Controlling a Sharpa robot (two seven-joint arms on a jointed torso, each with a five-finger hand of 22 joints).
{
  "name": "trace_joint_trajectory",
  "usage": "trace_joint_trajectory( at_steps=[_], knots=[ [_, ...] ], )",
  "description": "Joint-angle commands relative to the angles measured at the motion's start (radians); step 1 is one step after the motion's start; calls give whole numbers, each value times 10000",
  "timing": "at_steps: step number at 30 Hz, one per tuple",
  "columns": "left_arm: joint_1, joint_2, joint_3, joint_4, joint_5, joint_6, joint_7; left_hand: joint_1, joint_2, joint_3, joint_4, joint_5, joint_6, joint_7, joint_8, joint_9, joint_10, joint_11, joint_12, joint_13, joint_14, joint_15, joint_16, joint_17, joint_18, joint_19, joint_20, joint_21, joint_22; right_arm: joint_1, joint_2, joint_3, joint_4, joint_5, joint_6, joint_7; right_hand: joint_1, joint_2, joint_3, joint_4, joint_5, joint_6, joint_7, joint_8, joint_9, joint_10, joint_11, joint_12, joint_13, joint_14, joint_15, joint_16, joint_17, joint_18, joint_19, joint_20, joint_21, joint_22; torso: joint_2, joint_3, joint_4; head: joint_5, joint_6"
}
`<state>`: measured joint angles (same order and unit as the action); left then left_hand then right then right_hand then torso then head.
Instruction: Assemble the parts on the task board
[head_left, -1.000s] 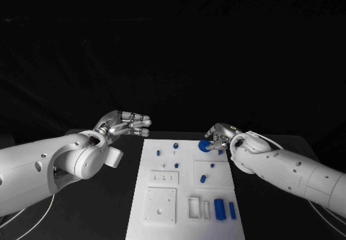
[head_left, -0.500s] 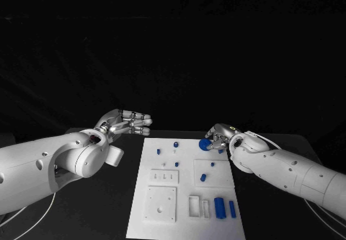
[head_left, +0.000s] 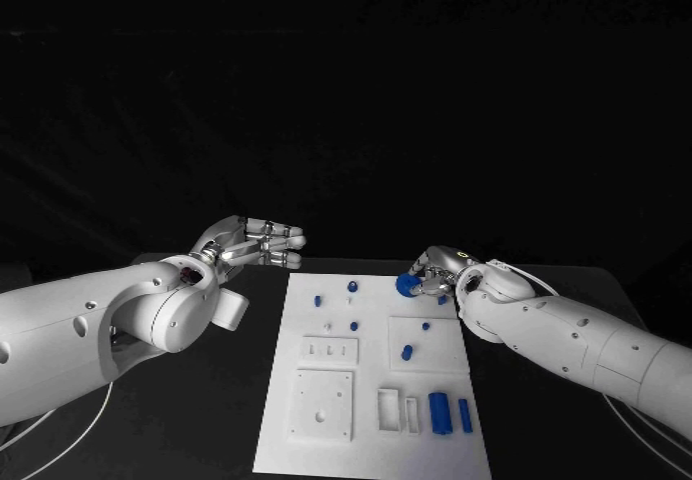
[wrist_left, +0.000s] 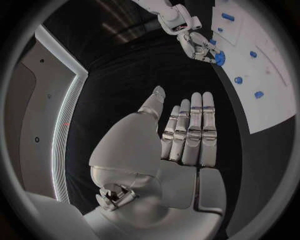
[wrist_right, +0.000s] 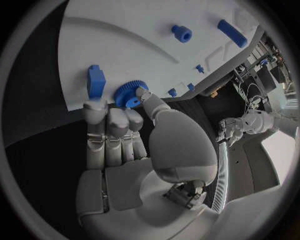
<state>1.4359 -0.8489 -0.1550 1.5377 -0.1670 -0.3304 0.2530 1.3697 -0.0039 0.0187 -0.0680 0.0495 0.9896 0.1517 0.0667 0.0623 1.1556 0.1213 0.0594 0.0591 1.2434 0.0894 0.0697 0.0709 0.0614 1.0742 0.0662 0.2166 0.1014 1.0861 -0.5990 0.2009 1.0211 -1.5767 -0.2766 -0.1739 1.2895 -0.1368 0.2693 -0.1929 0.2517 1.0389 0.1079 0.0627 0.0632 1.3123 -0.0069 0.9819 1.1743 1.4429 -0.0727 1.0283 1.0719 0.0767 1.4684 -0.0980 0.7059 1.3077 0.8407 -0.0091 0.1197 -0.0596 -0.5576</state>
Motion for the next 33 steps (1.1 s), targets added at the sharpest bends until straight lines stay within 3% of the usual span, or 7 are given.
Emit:
trace_joint_trajectory(
  at_steps=[1, 20, 24, 28, 33],
  knots=[
    [12, 10, 6, 33, -93, 179, 41, 6, 48, 11, -24, -18, -36, 12, -33, 15, -47, -18, -10, -2, 23, 13, 10, 12, -24, -36, 48, 45, 16, -27, 24, -16, -41, -58, 618, 32, -51, 5, 10, 22, 75, 45, -2, -8, 2, 83, -2, 60, 17, 88, -14, 46, 30, 44, 356, 32, 43, 858, 0, 1, -4, 21, -42],
    [11, 59, 5, -17, -164, 219, -3, 46, 46, 10, -43, -18, -40, 11, -32, 15, -47, -20, -9, -2, 23, 11, 9, 10, -25, -40, 45, 49, 16, -27, 15, -19, -17, -273, 1069, -80, 49, 30, -1220, 510, 504, -177, 12, -3, 5, 72, 27, 127, 46, 99, 15, 150, 169, 46, 341, 61, 189, 873, -6, 2, -23, 11, -99],
    [10, 63, 5, -18, -164, 220, -9, 41, 51, -3, -45, -18, -56, 16, -33, 15, -51, -18, -10, -2, 25, 11, 8, 9, -25, -42, 44, 58, 18, -27, 27, -28, 40, -587, 1227, -178, 16, -2, -1439, 725, 945, -23, -18, -6, 10, 348, 22, 938, 623, 156, 1, 597, 570, 29, 429, 36, 905, 1021, -8, 5, -24, 13, -104],
    [10, 66, 4, -11, -164, 220, -17, 41, 51, -3, -45, -18, -56, 16, -33, 15, -51, -18, -10, -2, 25, 11, 8, 9, -25, -42, 44, 58, 18, -27, 54, -48, 80, -878, 1256, -231, -34, 19, -1259, 799, 1394, 350, -99, -19, 21, 508, -22, 1442, 1048, 147, -22, 754, 705, 10, 407, 31, 1413, 1084, -9, -8, -11, -7, -95],
    [11, 58, 4, 2, -164, 218, -26, 41, 51, -3, -45, -18, -56, 16, -33, 15, -51, -18, -10, -2, 25, 11, 8, 9, -25, -42, 44, 58, 18, -27, 68, -66, 141, -1155, 1083, -318, -143, 16, -468, 699, 1093, 793, -215, 1, 37, 599, -63, 1495, 1167, 153, -49, 751, 683, -33, 328, 5, 1587, 1075, -14, -3, -5, 1, -85]
  ],
)
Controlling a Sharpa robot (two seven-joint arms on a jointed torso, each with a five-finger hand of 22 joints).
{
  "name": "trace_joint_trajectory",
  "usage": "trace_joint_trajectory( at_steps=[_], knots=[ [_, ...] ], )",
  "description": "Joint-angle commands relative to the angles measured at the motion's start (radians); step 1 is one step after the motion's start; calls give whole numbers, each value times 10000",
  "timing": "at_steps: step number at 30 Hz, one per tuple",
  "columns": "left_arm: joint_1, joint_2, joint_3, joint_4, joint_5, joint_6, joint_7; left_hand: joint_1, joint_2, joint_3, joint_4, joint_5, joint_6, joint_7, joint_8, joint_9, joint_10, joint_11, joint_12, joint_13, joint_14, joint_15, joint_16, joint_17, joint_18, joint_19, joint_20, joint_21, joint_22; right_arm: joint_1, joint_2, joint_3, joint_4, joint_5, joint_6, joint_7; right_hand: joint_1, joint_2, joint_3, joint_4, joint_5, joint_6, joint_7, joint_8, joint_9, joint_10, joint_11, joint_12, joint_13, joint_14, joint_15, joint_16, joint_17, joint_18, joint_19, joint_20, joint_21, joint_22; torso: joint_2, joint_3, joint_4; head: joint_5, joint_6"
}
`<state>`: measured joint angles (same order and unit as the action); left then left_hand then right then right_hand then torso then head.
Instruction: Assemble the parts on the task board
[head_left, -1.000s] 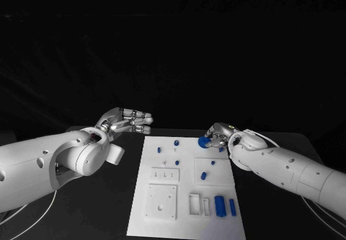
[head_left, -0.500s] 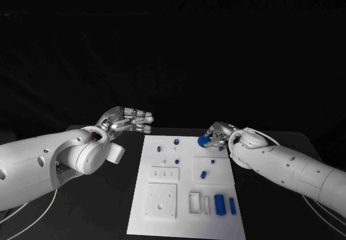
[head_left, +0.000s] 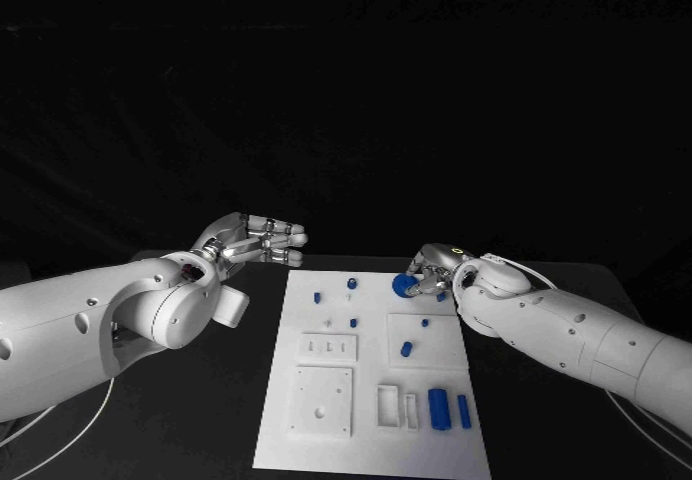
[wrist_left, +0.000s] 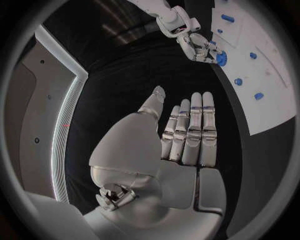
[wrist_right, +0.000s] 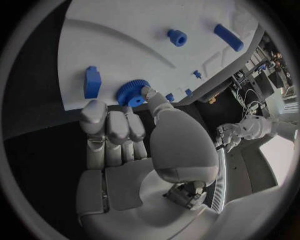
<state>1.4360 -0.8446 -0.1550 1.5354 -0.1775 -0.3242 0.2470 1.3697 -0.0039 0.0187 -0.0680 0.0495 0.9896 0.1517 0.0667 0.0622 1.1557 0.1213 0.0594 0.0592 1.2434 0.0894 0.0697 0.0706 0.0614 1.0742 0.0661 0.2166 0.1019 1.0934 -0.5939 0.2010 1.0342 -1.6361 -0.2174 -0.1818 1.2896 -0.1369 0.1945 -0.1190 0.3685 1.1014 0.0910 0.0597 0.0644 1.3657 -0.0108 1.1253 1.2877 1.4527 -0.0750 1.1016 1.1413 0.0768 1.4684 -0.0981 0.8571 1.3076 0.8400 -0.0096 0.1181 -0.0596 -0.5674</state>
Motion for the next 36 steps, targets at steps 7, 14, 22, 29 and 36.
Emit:
trace_joint_trajectory(
  at_steps=[7, 14, 22, 29, 36],
  knots=[
    [11, -11, 5, 50, -59, 140, 15, 41, 51, -3, -45, -18, -56, 16, -33, 15, -52, -18, -10, -2, 25, 11, 9, 12, -25, -42, 44, 58, 12, -101, 14, -94, 111, -858, 261, -388, -276, 9, 976, -129, -679, 738, -193, 32, 62, 169, -80, 113, 120, 66, -80, 30, -32, -89, 295, -46, 174, 1076, 0, 10, -8, 5, 28],
    [12, -23, 5, 73, -59, 129, 0, 41, 58, -7, -48, -18, -56, 14, -31, 16, -45, -20, -10, -2, 33, 8, 11, 13, -24, -42, 42, 68, 14, -101, 4, -140, 231, -1034, 65, -449, -179, 6, 994, 86, -1470, 1063, -291, 30, 90, 294, -111, 248, 232, 79, -112, 94, -2, -141, 302, -82, 343, 1103, -1, 21, -12, 6, 27],
    [13, -40, 5, 78, -65, 115, -24, 41, 58, -7, -48, -18, -56, 14, -31, 16, -45, -20, -10, -2, 33, 8, 11, 13, -24, -42, 42, 68, 14, -113, -105, -162, 675, -1085, -493, -468, -213, -98, 1160, 199, -1612, 1031, -283, 28, 70, 319, -108, 211, 265, 70, -127, 75, -48, -148, 284, -103, 356, 1093, -4, 34, -4, 20, 50],
    [12, -47, 5, 75, -68, 118, -34, 35, 71, -4, -36, -18, -72, 18, -31, 16, -44, -19, -10, -2, 40, 7, 11, 14, -24, -41, 40, 78, 17, -137, -260, -163, 1581, -1190, -1222, -566, -158, -132, 1096, 367, -1730, 1035, -291, 31, 73, 338, -115, 199, 280, 69, -137, 62, -80, -146, 290, -111, 362, 1093, -7, 25, -17, 60, 67],
    [12, -51, 5, 87, -69, 118, -41, 29, 66, -9, -29, -18, -96, 25, -34, 15, -48, -18, -9, -2, 41, 7, 11, 14, -23, -41, 40, 81, 17, -145, -331, -161, 2430, -1651, -1677, -837, -105, -249, 1283, 448, -1900, 1057, -293, 30, 66, 363, -116, 157, 286, 69, -124, 45, -138, -172, 294, -102, 398, 1100, -1, 15, 2, 55, 143]
  ],
)
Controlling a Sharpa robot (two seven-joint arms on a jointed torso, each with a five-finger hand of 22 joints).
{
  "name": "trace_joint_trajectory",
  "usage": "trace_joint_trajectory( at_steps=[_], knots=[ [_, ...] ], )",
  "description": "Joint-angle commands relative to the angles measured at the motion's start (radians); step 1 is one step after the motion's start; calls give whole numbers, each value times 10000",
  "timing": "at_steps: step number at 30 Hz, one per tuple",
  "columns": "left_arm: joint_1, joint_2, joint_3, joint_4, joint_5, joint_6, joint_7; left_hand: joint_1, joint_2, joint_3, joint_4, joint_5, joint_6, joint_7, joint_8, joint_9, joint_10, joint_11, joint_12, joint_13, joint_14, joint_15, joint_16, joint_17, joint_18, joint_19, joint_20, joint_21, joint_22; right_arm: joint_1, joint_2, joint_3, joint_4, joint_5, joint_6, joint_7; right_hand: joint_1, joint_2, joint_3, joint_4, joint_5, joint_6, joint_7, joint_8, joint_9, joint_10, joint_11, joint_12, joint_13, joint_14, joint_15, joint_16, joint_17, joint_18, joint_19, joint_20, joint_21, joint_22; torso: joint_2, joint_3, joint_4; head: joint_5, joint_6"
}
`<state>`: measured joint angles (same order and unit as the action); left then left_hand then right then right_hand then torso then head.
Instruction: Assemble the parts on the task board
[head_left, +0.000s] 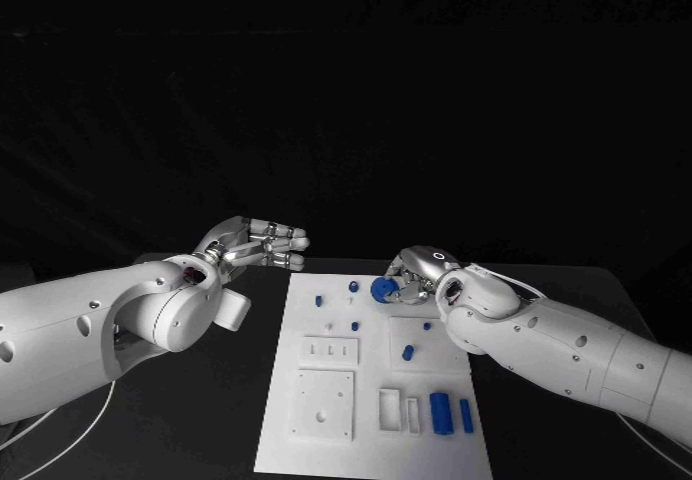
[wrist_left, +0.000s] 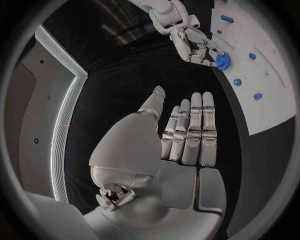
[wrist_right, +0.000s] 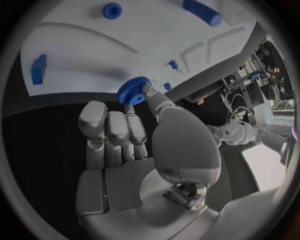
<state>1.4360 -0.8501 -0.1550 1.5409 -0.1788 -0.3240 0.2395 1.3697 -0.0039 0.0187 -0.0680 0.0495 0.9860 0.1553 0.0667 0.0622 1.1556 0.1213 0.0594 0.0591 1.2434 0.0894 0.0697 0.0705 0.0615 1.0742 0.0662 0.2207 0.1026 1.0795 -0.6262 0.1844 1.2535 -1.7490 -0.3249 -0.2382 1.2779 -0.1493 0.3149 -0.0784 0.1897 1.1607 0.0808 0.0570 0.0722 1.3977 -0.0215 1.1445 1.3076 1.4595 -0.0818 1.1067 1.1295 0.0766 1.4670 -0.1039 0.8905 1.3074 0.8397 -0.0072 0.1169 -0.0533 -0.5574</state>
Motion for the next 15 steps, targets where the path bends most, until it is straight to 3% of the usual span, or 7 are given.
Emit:
trace_joint_trajectory(
  at_steps=[1, 6, 12, 15],
  knots=[
    [11, 3, 5, 34, -59, 113, 32, 29, 66, -9, -29, -18, -60, -11, -34, 15, -48, -17, -9, -2, 41, 7, 11, 15, -24, -41, 40, 40, 10, -10, -1, 4, 306, -562, -619, -289, 22, -152, 155, 52, -248, 462, -188, 56, -13, 46, -6, -41, 88, 0, -54, -15, -34, -173, 306, -43, 61, 1100, 6, -11, 24, -24, 74],
    [12, -33, 5, 53, -67, 78, 11, 37, 63, -5, -31, -18, -76, -8, -32, 16, -49, -16, -9, -2, 41, 7, 11, 15, -22, -41, 40, 45, 11, -40, 121, 4, 555, -787, -691, -366, -1, -207, 276, 92, -274, 460, -187, 57, -13, 41, -4, -75, 79, -4, -53, -25, -61, -174, 303, -41, 58, 1099, 4, -9, -3, 20, 75],
    [13, -40, 6, 77, -71, 69, 6, 37, 63, -5, -31, -18, -76, -8, -32, 16, -49, -16, -9, -2, 41, 7, 11, 15, -22, -41, 40, 45, 11, -65, 355, -20, 564, -960, -695, -464, 0, -192, 286, 103, -277, 471, -190, 59, -11, 39, -8, -81, 78, -5, -53, -30, -70, -174, 302, -41, 50, 1097, 7, -24, 21, 43, 93],
    [13, -37, 6, 88, -72, 72, 2, 37, 63, -5, -31, -18, -76, -8, -32, 16, -49, -16, -9, -2, 41, 7, 11, 15, -22, -41, 40, 45, 11, -75, 479, -94, 533, -1036, -681, -578, -17, -192, 287, 119, -291, 461, -188, 54, -14, 36, -7, -93, 72, -6, -49, -37, -79, -176, 302, -39, 44, 1096, 5, -28, 45, 142, 93]
  ],
)
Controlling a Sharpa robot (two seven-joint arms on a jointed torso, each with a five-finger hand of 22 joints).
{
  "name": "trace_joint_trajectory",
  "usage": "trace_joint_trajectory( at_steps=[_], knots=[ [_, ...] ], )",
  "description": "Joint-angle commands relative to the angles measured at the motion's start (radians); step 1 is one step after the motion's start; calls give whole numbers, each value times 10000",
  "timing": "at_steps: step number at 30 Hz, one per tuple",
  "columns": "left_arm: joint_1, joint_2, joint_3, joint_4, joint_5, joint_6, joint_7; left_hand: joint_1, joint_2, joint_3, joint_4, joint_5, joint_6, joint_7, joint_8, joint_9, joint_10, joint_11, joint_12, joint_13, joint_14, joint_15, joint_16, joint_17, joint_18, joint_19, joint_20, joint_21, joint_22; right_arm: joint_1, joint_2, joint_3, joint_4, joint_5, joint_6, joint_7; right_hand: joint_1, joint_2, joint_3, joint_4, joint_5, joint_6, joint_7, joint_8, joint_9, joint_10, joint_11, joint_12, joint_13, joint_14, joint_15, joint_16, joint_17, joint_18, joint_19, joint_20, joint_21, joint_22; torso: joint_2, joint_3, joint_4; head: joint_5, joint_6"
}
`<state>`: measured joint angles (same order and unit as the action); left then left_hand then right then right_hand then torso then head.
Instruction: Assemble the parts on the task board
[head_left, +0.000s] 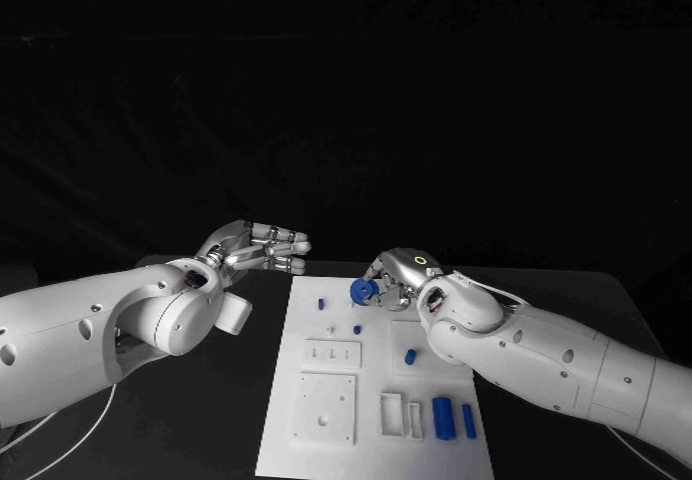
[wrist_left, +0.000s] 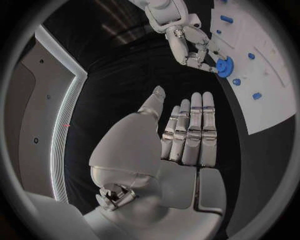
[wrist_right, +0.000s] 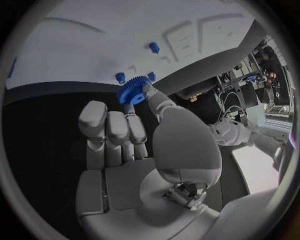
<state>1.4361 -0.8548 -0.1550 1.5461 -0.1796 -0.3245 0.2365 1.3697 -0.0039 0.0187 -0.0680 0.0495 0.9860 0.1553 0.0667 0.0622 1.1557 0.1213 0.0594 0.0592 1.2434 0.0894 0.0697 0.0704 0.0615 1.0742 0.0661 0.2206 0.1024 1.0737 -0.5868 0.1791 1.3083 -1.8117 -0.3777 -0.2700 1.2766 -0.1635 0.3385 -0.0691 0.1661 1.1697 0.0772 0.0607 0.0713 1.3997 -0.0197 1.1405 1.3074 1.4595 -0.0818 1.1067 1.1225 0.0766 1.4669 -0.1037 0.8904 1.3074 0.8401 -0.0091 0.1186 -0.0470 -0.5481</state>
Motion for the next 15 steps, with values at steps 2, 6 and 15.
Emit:
trace_joint_trajectory(
  at_steps=[2, 6, 15],
  knots=[
    [13, 5, 6, 42, -65, 77, 24, 37, 63, -4, -31, -18, -75, -8, -32, 16, -49, -16, -9, -2, 41, 7, 11, 15, -23, -41, 40, 46, 12, -25, 176, -95, -56, -456, -147, -327, 1, -54, 70, 43, -73, 367, -152, 21, -4, 13, -28, -68, 67, -8, -53, -49, -28, -178, 305, -42, 32, 1092, 3, -1, 27, 97, -17],
    [14, 0, 6, 47, -68, 70, 17, 43, 52, 1, -25, -18, -86, -5, -32, 16, -55, -14, -10, -2, 53, 4, 14, 17, -21, -38, 38, 54, 13, -47, 378, -189, -221, -536, -143, -410, 7, -51, 78, 43, -73, 365, -155, 20, -5, 12, -29, -74, 64, -8, -52, -50, -30, -179, 306, -43, 41, 1095, 12, 8, 9, 105, -31],
    [14, 49, 6, 49, -73, 90, 13, 43, 52, 1, -25, -18, -86, -5, -32, 16, -55, -14, -10, -2, 53, 4, 14, 17, -21, -38, 38, 54, 13, -93, 798, -350, -735, -599, -158, -437, -4, -68, 163, 56, -76, 358, -150, 18, -6, 5, -28, -103, 55, -13, -56, -80, -76, -181, 309, -47, -8, 1085, 16, 11, 23, 139, -80]
  ],
)
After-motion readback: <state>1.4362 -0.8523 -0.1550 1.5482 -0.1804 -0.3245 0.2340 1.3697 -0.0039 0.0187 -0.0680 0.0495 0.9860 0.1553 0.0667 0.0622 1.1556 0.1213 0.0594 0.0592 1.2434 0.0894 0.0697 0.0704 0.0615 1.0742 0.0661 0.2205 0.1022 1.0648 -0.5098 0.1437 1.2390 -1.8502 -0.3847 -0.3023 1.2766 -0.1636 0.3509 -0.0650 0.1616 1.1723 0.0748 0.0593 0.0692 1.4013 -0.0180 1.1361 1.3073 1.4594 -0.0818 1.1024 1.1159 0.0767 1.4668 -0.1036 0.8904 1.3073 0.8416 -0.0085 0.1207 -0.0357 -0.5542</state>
